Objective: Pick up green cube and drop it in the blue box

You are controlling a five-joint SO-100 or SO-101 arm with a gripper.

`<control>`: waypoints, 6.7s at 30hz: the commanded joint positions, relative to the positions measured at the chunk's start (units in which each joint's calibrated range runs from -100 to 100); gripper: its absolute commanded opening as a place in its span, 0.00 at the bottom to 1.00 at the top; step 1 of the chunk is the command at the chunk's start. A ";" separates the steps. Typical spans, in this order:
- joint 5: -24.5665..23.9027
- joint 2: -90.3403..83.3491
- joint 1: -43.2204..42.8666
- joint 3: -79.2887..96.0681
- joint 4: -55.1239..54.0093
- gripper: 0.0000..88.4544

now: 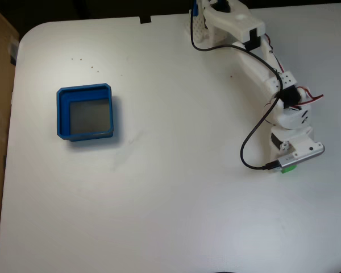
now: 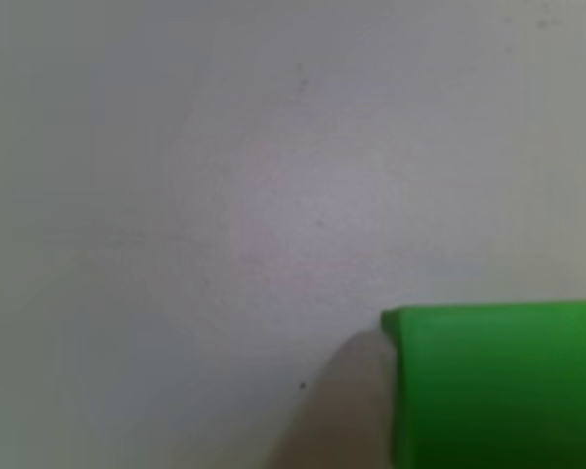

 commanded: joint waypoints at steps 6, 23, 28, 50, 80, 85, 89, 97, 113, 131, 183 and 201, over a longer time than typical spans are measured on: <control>-0.24 -0.93 0.08 -3.24 -0.01 0.30; 0.05 -1.01 0.16 -3.15 -0.01 0.30; 0.05 -0.93 0.08 -3.15 -0.01 0.30; 0.15 -0.93 0.16 -3.06 0.56 0.29; 0.05 -3.35 0.73 -3.33 4.19 0.01; 0.05 -6.70 0.88 -3.33 5.67 0.01; 0.05 -9.79 1.38 -3.33 7.57 0.01; 0.05 -16.89 1.46 -3.33 10.37 0.01; 0.10 -32.60 11.43 -3.33 22.07 0.01; 0.00 -33.36 35.71 -3.24 21.99 0.01; -0.24 -16.22 59.55 -3.15 15.32 0.01; -0.34 -14.38 60.42 -3.15 15.32 0.01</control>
